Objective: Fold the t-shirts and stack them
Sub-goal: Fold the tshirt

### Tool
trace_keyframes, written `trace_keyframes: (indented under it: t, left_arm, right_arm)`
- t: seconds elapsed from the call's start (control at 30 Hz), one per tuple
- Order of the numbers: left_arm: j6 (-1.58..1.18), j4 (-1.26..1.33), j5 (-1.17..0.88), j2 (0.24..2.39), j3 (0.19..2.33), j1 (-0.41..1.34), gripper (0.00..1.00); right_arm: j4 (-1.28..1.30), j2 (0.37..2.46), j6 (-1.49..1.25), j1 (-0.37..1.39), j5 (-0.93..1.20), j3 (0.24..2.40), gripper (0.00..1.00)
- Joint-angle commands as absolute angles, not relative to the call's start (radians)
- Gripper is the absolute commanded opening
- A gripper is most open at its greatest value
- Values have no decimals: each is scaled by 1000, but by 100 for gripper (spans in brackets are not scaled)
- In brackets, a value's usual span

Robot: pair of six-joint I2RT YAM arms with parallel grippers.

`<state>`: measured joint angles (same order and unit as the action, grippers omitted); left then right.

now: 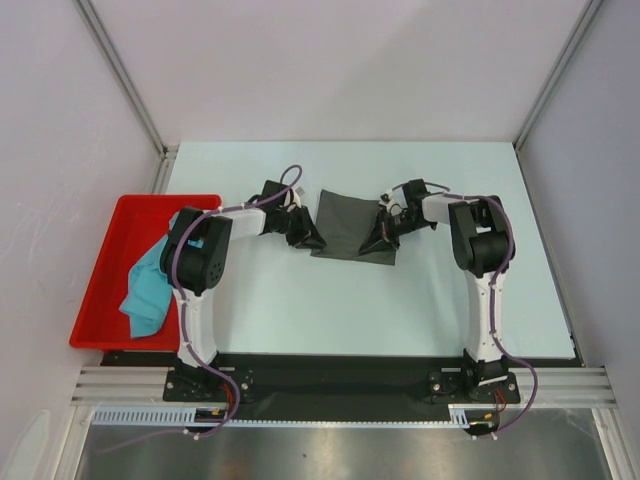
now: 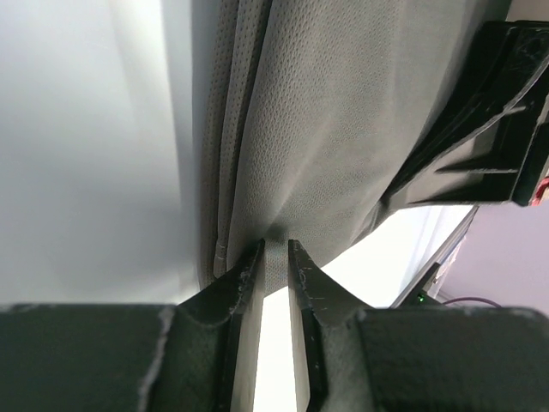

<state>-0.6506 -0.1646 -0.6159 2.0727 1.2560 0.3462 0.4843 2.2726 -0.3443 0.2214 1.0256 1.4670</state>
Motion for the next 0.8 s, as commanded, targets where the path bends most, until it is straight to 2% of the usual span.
trace_keyframes:
  t: [0.0, 0.33, 0.43, 0.53, 0.57, 0.67, 0.77]
  left_arm:
    - [-604, -189, -572, 2085, 1213, 345, 23]
    - [-580, -235, -563, 2023, 1201, 345, 23]
    - [-575, -256, -558, 1985, 1197, 347, 24]
    - [-580, -278, -549, 1924, 1190, 351, 29]
    - [-583, -290, -548, 1905, 1192, 353, 33]
    - [-578, -327, -532, 1824, 1192, 370, 45]
    - [-574, -366, -514, 1729, 1183, 385, 51]
  right_arm:
    - [554, 2224, -285, 178, 947, 1427, 0]
    - [537, 2010, -295, 37, 882, 1335, 1]
    - [534, 1983, -298, 8, 851, 1347, 13]
    - [496, 1976, -324, -18, 805, 1353, 33]
    - [476, 1982, -348, -18, 795, 1353, 46]
    - [411, 2028, -367, -11, 749, 1399, 66]
    - [419, 2077, -353, -3, 706, 1484, 68]
